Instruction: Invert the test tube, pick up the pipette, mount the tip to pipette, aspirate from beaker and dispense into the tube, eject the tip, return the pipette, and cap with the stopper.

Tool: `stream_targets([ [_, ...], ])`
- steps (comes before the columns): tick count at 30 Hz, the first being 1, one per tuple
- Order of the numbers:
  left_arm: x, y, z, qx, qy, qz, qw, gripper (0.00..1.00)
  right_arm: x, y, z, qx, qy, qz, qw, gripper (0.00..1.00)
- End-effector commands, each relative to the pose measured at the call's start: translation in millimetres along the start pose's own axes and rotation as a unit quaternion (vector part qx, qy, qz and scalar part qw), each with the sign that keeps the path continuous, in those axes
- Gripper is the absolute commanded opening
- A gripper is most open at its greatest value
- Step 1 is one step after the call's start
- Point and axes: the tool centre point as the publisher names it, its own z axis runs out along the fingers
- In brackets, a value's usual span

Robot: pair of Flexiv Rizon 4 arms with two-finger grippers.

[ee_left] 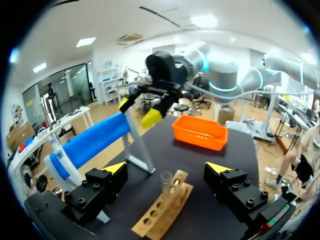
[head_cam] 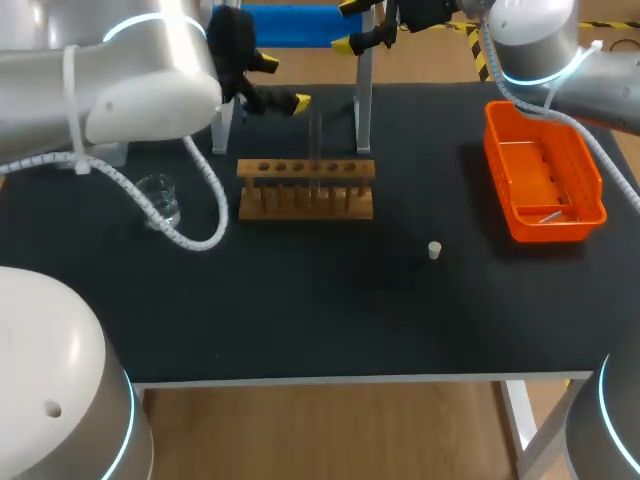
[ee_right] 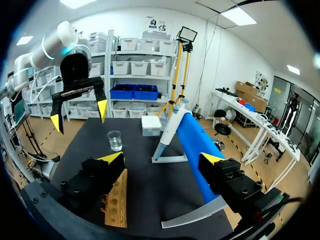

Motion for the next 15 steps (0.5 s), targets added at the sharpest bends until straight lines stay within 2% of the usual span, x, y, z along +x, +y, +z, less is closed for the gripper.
stream_targets([
  [1,4.4,12.8,7.2,0.058,0.018,0.007,0.998,1.0,-1.4,0.7,-0.9,0.003,0.003,0.0,1.0,1.0],
  [6,10.7,23.1,18.9,0.057,0.034,0.011,0.998,1.0,-1.4,0.7,-0.9,0.003,0.003,0.0,1.0,1.0],
  [15,3.9,31.9,38.2,0.052,0.06,0.031,0.996,1.0,-1.4,0.7,-0.9,0.003,0.003,0.0,1.0,1.0],
])
